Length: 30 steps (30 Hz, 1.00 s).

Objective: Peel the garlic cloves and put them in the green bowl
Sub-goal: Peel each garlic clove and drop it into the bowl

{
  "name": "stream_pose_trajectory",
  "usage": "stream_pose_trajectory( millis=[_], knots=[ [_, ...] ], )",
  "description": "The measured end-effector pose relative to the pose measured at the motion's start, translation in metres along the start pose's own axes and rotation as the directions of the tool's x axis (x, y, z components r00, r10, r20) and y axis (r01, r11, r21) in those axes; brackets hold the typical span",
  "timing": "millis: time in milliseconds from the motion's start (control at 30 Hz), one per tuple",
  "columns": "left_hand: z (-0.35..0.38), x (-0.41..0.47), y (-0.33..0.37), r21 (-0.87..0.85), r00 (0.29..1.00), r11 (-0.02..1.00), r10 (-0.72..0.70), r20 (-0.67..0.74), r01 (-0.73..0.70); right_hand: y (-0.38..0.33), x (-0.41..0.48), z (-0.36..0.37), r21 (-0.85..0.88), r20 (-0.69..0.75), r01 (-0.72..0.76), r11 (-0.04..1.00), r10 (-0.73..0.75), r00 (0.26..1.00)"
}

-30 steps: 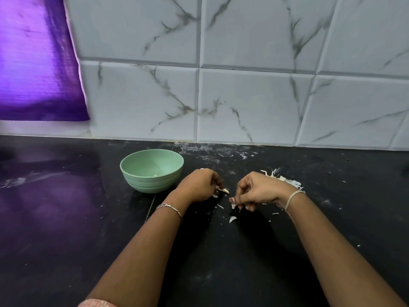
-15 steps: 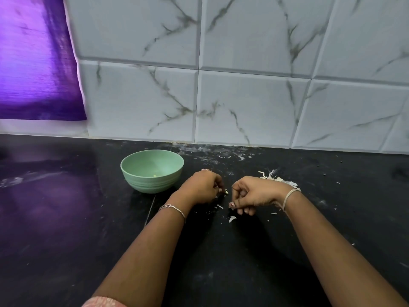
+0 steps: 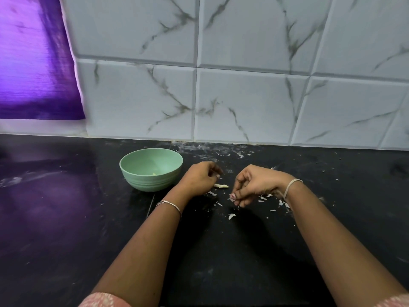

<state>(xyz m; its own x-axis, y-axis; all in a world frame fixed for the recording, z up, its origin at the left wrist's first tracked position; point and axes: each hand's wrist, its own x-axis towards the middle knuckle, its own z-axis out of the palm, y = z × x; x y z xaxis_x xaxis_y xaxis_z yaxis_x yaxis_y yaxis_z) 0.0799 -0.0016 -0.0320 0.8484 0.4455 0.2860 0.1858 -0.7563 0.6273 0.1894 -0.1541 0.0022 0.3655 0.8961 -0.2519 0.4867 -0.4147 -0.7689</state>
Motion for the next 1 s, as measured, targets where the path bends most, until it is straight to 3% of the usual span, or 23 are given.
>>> stream_pose_trajectory(
  millis=[267, 333, 400, 500, 633, 700, 833, 1000],
  knots=[
    [0.003, 0.007, -0.003, -0.022, 0.993, 0.998, -0.067, -0.099, 0.065, -0.026, 0.000, -0.016, 0.017, -0.086, 0.047, 0.999, -0.046, 0.995],
    [0.005, 0.010, -0.004, -0.289, 0.985, 0.950, -0.146, -0.086, 0.116, -0.046, -0.007, -0.028, 0.076, -0.113, 0.088, 0.993, -0.079, 0.990],
    [0.004, 0.011, 0.000, -0.554, 0.972, 0.817, -0.230, -0.058, 0.160, -0.061, -0.012, -0.038, 0.131, -0.138, 0.144, 0.981, -0.126, 0.982],
    [0.004, 0.009, 0.004, -0.701, 0.954, 0.686, -0.299, -0.028, 0.194, -0.051, -0.008, -0.029, 0.095, -0.075, 0.129, 0.987, -0.122, 0.990],
    [0.005, 0.010, 0.007, -0.716, 0.942, 0.665, -0.333, -0.031, 0.212, -0.005, 0.017, 0.009, -0.106, 0.041, -0.081, 0.991, 0.086, 0.995],
    [0.004, 0.011, 0.008, -0.707, 0.943, 0.676, -0.331, -0.038, 0.208, -0.010, 0.020, 0.001, -0.105, 0.002, -0.065, 0.992, 0.065, 0.998],
    [0.006, 0.011, 0.005, -0.690, 0.940, 0.693, -0.336, -0.053, 0.209, -0.030, 0.004, -0.015, 0.093, -0.103, 0.101, 0.990, -0.091, 0.990],
    [0.009, 0.010, 0.005, -0.708, 0.941, 0.679, -0.333, -0.060, 0.195, 0.001, 0.013, 0.021, -0.127, -0.056, -0.064, 0.990, 0.057, 0.997]
  ],
)
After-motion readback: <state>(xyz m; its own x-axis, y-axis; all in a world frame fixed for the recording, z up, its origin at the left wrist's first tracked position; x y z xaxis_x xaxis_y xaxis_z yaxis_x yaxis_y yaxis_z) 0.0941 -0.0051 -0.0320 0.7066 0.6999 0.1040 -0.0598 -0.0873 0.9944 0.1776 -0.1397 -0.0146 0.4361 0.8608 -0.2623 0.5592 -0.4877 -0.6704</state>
